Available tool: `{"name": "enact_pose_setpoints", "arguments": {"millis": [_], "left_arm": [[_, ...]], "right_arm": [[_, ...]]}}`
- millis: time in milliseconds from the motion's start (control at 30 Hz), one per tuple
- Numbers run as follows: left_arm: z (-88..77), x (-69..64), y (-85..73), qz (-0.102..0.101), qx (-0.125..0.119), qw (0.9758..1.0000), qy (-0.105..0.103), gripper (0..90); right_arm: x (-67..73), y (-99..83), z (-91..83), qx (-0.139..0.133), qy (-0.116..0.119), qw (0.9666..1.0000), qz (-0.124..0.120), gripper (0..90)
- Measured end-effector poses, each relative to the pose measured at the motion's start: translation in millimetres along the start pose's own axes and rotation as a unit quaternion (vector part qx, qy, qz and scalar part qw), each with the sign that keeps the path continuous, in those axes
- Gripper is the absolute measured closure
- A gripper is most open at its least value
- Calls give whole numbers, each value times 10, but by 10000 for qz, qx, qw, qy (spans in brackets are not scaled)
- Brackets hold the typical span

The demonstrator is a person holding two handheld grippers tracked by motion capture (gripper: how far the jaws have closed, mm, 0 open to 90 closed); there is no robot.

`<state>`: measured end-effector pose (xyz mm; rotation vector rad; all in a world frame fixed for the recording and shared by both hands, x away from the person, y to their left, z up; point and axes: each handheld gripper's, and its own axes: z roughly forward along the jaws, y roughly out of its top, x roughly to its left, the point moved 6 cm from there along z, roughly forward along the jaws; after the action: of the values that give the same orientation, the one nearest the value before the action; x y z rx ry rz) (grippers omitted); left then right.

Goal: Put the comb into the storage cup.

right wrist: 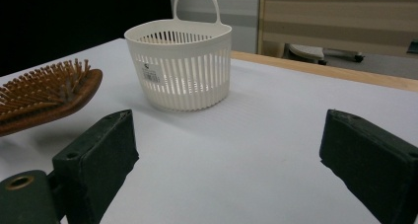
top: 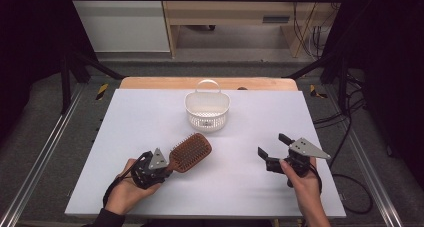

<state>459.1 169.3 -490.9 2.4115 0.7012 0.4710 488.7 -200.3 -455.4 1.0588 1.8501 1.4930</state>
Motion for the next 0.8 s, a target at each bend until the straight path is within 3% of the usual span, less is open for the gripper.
{"name": "enact_pose_setpoints", "arguments": {"millis": [167, 233, 433, 567, 733, 800], "left_arm": [[-3, -35, 43, 72, -231, 9996, 142, 720], [-18, -64, 73, 12, -316, 9995, 70, 720], [-47, -113, 146, 42, -530, 9984, 190, 720], [-43, -158, 171, 95, -630, 9976, 270, 720], [-59, -220, 242, 137, -869, 9957, 293, 720], [-59, -245, 262, 147, -927, 9954, 200, 720]], "right_arm": [[86, 9, 23, -32, 119, 9999, 67, 74], [125, 11, 29, -25, 177, 9998, 81, 74], [211, 38, 45, -162, 359, 9987, 312, 72], [271, 39, 54, -215, 431, 9984, 311, 73], [329, 54, 70, -309, 476, 9975, 423, 76], [360, 61, 77, -335, 540, 9968, 488, 75]]}}
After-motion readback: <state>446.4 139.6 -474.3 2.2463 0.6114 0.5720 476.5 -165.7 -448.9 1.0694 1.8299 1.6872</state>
